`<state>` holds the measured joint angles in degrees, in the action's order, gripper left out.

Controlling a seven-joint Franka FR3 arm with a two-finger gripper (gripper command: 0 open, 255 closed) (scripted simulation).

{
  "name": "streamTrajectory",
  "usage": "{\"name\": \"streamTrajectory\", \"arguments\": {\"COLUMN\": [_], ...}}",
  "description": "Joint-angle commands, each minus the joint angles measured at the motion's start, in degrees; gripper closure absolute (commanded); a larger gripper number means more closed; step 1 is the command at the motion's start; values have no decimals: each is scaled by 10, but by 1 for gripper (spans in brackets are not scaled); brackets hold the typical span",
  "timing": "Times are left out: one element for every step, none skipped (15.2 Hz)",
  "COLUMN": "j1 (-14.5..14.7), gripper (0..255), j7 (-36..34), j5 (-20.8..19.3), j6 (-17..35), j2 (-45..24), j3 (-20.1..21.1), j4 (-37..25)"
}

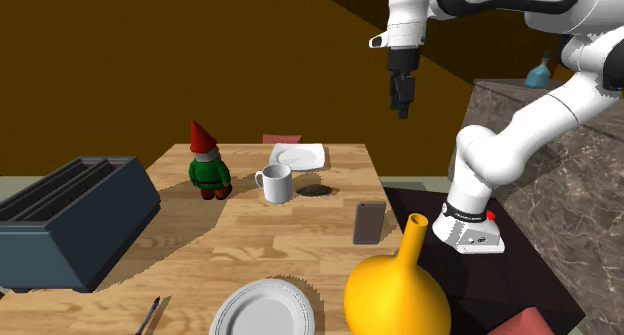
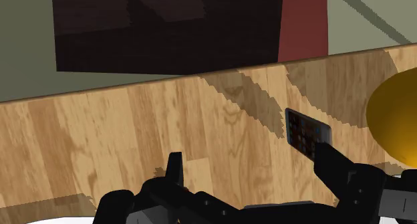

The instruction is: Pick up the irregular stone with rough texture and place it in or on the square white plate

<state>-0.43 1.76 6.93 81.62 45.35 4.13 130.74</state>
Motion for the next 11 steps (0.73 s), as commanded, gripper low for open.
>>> {"name": "streamTrajectory", "arguments": {"j1": [0, 0, 0, 0, -1, -1, -2, -3, -3, -4, -5], "gripper": [0, 0, 0, 0, 0, 0, 0, 0, 0, 0, 0], "j7": [0, 2, 5, 7, 9, 10, 12, 13, 14, 15, 15], "j5": [0, -2, -5, -7, -9, -12, -15, -17, -20, -24, -27], "j6": [0, 21, 41, 62, 83, 104, 125, 146, 166, 187, 208], "j2": [0, -9, -18, -28, -39, -51, -63, -77, -91, -106, -121], "j3": [0, 3, 6, 9, 12, 15, 18, 21, 24, 27, 30], "j4": [0, 11, 20, 29, 38, 45, 52, 57, 63, 67, 70]}}
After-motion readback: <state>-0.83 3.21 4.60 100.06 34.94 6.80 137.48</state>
